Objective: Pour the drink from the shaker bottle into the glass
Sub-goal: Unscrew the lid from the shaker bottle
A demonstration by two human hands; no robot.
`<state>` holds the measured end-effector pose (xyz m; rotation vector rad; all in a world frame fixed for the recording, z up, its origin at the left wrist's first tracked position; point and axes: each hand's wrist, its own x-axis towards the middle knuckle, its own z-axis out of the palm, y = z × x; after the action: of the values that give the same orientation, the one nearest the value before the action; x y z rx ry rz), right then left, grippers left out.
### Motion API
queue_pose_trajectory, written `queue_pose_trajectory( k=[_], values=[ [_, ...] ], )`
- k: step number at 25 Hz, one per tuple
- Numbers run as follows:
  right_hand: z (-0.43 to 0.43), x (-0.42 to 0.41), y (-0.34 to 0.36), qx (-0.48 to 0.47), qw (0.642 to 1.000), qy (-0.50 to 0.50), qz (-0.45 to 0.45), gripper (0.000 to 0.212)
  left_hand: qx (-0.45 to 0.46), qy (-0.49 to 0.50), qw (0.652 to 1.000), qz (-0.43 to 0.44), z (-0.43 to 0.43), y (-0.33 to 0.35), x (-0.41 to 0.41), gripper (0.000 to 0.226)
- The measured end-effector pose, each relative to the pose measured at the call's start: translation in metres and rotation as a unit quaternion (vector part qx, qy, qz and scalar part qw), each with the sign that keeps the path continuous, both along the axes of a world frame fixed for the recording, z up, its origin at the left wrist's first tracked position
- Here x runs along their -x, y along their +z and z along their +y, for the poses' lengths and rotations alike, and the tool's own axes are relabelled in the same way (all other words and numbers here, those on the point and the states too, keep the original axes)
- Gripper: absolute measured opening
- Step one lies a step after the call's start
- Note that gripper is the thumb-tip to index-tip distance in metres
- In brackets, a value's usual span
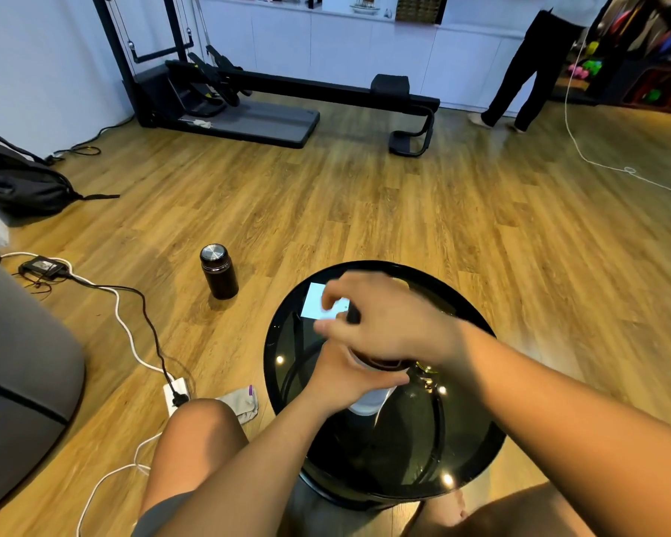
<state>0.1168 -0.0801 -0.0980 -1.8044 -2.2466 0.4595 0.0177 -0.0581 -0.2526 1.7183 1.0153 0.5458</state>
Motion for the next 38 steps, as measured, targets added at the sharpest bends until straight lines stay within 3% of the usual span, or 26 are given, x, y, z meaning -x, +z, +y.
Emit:
queue_pose_trajectory(
  k=[2,4,8,11,13,14,16,18,20,22,23,25,26,29,30,33,36,38],
  values=[
    [0.007,-0.018,0.002,0.009,0.971,-0.138,-0.194,0.065,0.016,0.031,0.999,-0.020,0.001,0.002,0.001,0.091],
    [0.013,-0.027,0.000,0.104,0.943,-0.205,-0.242,0.071,0.024,0.032,0.999,-0.031,0.001,0.004,0.001,0.089],
    [0.011,-0.008,-0.005,0.111,0.988,-0.008,-0.108,0.035,0.041,0.009,0.998,-0.045,0.001,0.000,0.002,0.089],
    [-0.001,0.003,-0.004,0.072,0.991,0.108,-0.025,0.027,0.039,-0.001,0.998,-0.053,0.000,-0.001,0.002,0.079],
    [0.006,-0.013,0.002,0.043,0.998,0.040,0.029,0.046,0.022,0.013,0.998,-0.053,0.000,0.003,0.001,0.096],
    [0.012,-0.024,0.007,0.035,0.999,-0.021,-0.022,0.059,0.019,0.022,0.998,-0.049,0.000,0.005,0.000,0.100],
    [0.019,-0.039,0.006,0.092,0.964,-0.141,-0.205,0.073,0.018,0.034,0.998,-0.046,0.001,0.006,0.000,0.096],
    [0.018,-0.030,-0.003,0.131,0.966,-0.094,-0.200,0.068,0.019,0.025,0.999,-0.043,0.000,0.005,0.001,0.097],
    [0.012,-0.016,-0.005,0.112,0.990,0.018,-0.089,0.053,0.019,0.018,0.999,-0.043,0.000,0.002,0.001,0.095],
    [0.014,-0.020,0.001,0.083,0.996,0.023,-0.018,0.052,0.022,0.016,0.998,-0.052,0.001,0.002,0.000,0.101],
    [0.017,-0.025,0.005,0.073,0.996,-0.021,-0.049,0.059,0.022,0.018,0.998,-0.055,0.002,0.002,0.000,0.108],
    [0.021,-0.029,0.007,0.090,0.963,-0.111,-0.230,0.074,0.027,0.020,0.998,-0.053,0.003,0.002,0.000,0.110],
    [0.022,-0.027,0.004,0.112,0.957,-0.094,-0.252,0.077,0.028,0.019,0.998,-0.048,0.003,0.002,-0.001,0.104],
    [0.016,-0.013,0.006,0.107,0.991,0.009,-0.084,0.064,0.021,0.012,0.999,-0.047,0.001,0.000,-0.001,0.092],
    [0.017,-0.015,0.008,0.091,0.993,0.002,-0.076,0.065,0.020,0.008,0.998,-0.053,0.001,0.001,-0.001,0.095],
    [0.016,-0.029,0.010,0.111,0.977,-0.054,-0.175,0.073,0.029,0.008,0.997,-0.070,0.002,0.001,0.001,0.104],
    [0.007,-0.030,0.005,0.111,0.993,-0.027,-0.039,0.063,0.028,0.007,0.998,-0.065,0.003,0.001,0.000,0.105],
    [0.009,-0.031,0.003,0.085,0.987,-0.084,-0.108,0.073,0.026,0.008,0.998,-0.057,0.003,-0.001,0.001,0.104]
  ],
)
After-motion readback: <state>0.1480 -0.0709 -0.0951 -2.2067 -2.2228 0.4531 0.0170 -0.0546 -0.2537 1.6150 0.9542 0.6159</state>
